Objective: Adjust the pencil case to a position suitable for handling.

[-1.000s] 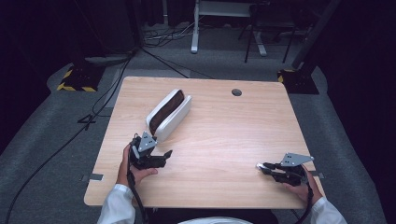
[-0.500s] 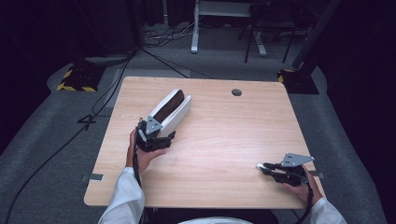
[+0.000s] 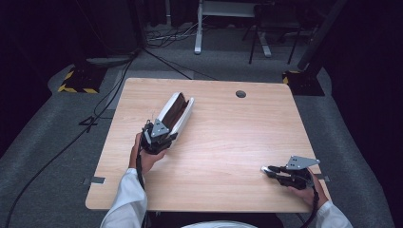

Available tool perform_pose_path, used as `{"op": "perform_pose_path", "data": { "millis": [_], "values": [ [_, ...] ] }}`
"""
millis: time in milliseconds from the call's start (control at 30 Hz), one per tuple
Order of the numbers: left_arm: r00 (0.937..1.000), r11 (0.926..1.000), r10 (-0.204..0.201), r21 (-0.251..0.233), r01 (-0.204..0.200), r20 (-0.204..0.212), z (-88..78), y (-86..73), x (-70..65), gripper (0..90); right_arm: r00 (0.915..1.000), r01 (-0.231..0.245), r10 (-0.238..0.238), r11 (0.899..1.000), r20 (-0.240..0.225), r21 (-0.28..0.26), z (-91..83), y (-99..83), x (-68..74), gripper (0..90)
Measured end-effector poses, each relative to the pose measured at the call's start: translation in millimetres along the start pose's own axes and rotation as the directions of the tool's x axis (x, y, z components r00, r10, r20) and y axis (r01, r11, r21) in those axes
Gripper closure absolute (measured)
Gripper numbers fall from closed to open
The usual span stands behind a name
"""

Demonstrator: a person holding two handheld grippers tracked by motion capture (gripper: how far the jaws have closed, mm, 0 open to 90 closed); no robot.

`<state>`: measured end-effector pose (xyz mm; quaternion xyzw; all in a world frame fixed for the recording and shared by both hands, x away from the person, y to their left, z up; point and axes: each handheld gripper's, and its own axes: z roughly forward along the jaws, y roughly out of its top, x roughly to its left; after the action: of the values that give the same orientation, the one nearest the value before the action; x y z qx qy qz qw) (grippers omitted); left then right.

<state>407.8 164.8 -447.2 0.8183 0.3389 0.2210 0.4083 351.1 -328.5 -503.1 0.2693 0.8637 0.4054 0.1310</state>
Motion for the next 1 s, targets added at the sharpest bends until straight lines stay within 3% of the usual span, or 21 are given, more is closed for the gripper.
{"op": "perform_pose_path", "data": {
  "millis": [133,333,533,567,733,867,933,1000],
  "values": [
    [0.9987,0.9990,0.044,0.001,-0.044,0.027,1.7,4.3,-10.6,75.9,1.0000,0.001,-0.001,1.000,0.001,0.000,0.0,0.0,0.1,73.2],
    [0.9927,0.9968,0.080,-0.018,-0.079,0.090,4.0,11.0,-26.6,75.9,1.0000,0.002,-0.002,1.000,0.001,0.001,-0.1,0.0,0.1,73.1],
    [0.9803,0.9918,0.127,-0.030,-0.124,0.151,7.7,15.3,-43.6,75.9,1.0000,0.002,-0.002,1.000,0.002,0.001,0.0,0.0,0.1,73.1],
    [0.9745,0.9881,0.154,-0.028,-0.151,0.163,8.5,16.6,-49.1,75.9,1.0000,0.002,-0.002,1.000,0.002,0.001,-0.1,0.0,0.1,73.1],
    [0.9569,0.9798,0.199,-0.029,-0.198,0.211,7.5,18.2,-65.3,75.6,1.0000,0.003,-0.003,1.000,0.003,0.001,0.0,0.0,0.1,73.1],
    [0.9540,0.9759,0.217,-0.024,-0.217,0.207,1.6,13.6,-73.0,75.0,1.0000,0.002,-0.002,1.000,0.003,0.000,-0.2,-0.2,0.3,73.1],
    [0.9555,0.9779,0.208,-0.024,-0.208,0.209,-5.1,9.1,-73.8,74.2,1.0000,0.001,-0.001,1.000,0.003,0.001,-0.2,-0.2,0.2,73.1],
    [0.9612,0.9801,0.198,-0.022,-0.197,0.192,-9.3,4.7,-73.2,73.5,1.0000,0.002,-0.002,1.000,0.003,0.001,-0.3,-0.2,0.1,73.1]
  ]
}}
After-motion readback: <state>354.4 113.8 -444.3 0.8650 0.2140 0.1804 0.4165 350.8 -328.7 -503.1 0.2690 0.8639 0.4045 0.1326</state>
